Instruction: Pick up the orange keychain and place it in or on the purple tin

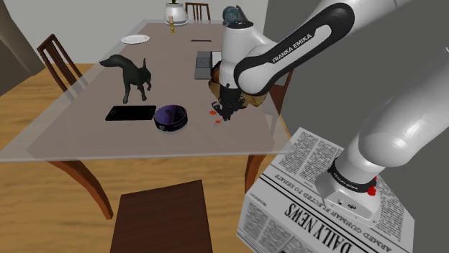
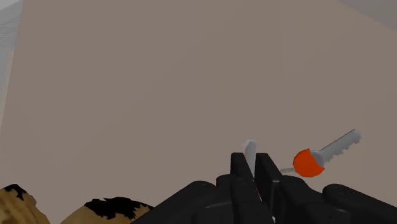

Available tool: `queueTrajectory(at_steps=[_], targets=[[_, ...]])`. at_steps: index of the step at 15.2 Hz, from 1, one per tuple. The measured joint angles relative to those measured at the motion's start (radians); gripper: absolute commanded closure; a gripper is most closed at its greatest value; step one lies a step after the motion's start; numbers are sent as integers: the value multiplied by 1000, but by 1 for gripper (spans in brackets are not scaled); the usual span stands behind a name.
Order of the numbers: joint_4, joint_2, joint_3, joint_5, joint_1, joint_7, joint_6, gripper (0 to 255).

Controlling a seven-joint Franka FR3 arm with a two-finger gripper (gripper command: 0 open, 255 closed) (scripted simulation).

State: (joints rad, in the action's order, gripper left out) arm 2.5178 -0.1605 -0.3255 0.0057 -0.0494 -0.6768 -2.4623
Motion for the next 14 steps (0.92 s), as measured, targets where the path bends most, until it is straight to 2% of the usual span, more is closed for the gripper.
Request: queueTrajectory(at_steps=[3, 4, 5, 6, 7, 8, 10, 11, 14], targets=[[-12, -30, 3, 14, 5, 11, 43, 255], [-12, -30, 3, 14, 5, 11, 43, 0], [-12, -30, 3, 15, 5, 11, 43, 0], [-40, -16, -17, 10, -5, -40, 75, 0], [-84, 11, -47, 8, -21, -183, 125, 0], [-84, 11, -47, 8, -21, -303, 129, 0], [-82, 8, -48, 20, -12, -317, 129, 0], [-86, 1, -62, 40, -10, -391, 139, 0], [-131, 25, -123, 91, -22, -828, 150, 0]])
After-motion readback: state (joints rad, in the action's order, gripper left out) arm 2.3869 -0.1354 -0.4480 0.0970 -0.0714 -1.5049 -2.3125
